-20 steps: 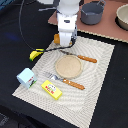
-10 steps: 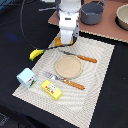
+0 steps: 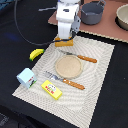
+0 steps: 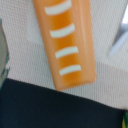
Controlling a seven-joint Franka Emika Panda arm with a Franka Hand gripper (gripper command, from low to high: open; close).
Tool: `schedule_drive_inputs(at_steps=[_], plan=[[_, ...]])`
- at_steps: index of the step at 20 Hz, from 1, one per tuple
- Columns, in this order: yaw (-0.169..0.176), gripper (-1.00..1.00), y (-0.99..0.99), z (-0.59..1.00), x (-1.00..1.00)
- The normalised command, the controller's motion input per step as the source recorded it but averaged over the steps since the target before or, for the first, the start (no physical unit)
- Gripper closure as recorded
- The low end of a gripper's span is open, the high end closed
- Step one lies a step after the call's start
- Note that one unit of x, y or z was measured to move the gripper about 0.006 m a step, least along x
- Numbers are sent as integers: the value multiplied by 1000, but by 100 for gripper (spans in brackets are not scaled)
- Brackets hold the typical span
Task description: Interact with the objects in diverse but meaningful ways.
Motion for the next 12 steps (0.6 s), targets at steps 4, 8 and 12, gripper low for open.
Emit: schedule_drive_inputs(at_steps=[4,8,12], plan=[[0,-100,-611,-11,-783],[31,-100,-461,-93,-819],[59,-100,-352,-31,-756]])
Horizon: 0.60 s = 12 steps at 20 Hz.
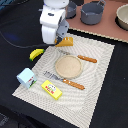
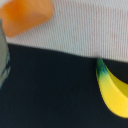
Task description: Interact with the objects in diverse but meaningful ways.
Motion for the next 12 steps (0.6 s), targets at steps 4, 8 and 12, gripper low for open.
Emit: schedule_drive_inputs(at_steps=[4,8,12], plan=[[95,-100,-195,-1,-639],[162,-100,-169,0,-601],[193,-100,-144,0,-543]])
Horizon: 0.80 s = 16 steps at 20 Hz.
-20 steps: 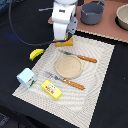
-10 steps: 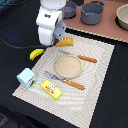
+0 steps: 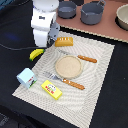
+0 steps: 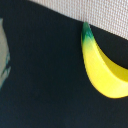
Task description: Interact with the objects in diverse but meaningful ways.
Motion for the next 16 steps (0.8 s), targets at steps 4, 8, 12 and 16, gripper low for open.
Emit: schedule_drive_inputs(at_steps=[4,8,12,16], plan=[[152,-100,-271,-31,-537],[106,-100,-396,-172,-494],[86,-100,-381,-249,-525],[66,-100,-196,-291,-501]])
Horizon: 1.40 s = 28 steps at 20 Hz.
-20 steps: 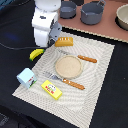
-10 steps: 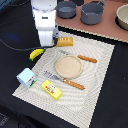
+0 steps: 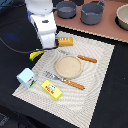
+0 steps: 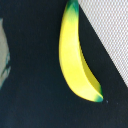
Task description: Interact with the objects in diverse but meaningful ways.
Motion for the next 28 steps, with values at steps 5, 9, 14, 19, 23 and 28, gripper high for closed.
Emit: schedule_drive_inputs(at_steps=[5,9,14,19,23,28], plan=[[51,-100,0,-339,-480],[53,-100,0,-420,-537],[54,-100,-15,-381,-553],[57,-100,-86,-255,-518],[65,100,-113,-119,-433],[63,100,-122,-141,-414]])
